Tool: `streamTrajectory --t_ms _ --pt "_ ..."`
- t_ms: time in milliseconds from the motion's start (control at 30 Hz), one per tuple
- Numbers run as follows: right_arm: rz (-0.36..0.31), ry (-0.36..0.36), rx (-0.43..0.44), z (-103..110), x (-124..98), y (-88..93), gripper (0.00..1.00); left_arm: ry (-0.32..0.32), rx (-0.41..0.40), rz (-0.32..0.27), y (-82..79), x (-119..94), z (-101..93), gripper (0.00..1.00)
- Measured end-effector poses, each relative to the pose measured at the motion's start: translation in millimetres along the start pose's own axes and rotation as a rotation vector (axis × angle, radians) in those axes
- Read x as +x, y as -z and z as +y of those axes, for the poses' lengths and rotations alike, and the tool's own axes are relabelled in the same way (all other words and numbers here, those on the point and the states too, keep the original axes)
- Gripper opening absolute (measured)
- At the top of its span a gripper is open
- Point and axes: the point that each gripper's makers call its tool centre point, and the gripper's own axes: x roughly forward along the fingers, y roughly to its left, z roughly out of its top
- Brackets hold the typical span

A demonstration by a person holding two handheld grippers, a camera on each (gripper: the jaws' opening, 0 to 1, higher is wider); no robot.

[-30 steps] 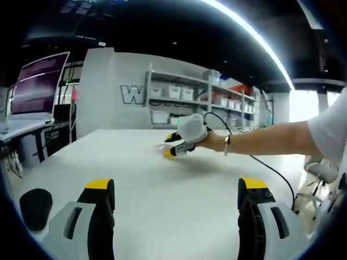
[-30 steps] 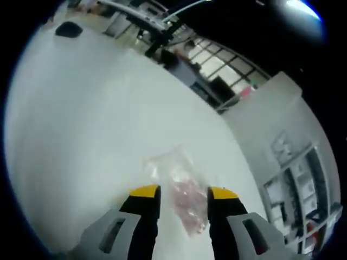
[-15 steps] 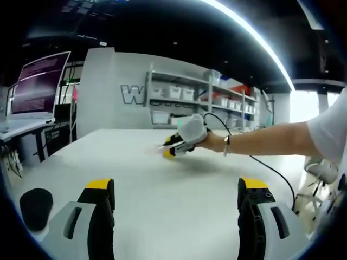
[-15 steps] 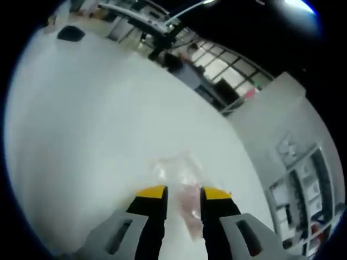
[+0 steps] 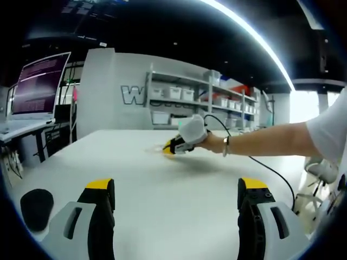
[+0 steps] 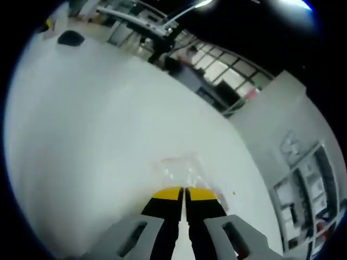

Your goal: Open the resealable bag by pulling the two sides of the seal apart until the entire bag opening is separated and visibly accessible.

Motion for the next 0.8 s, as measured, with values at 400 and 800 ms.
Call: streamTrajectory --t_ms 400,800 --pt "-0.055 0.031 0.175 -9.6 -9.1 -5.9 0.0 -0.003 0.001 -0.001 -0.2 -0.5 1.0 0.92" --pt "-0.191 0.179 0.399 -56.2 -51.8 -21.3 0.0 -0.002 0.0 -0.006 -1.8 -1.4 -0.6 0.92"
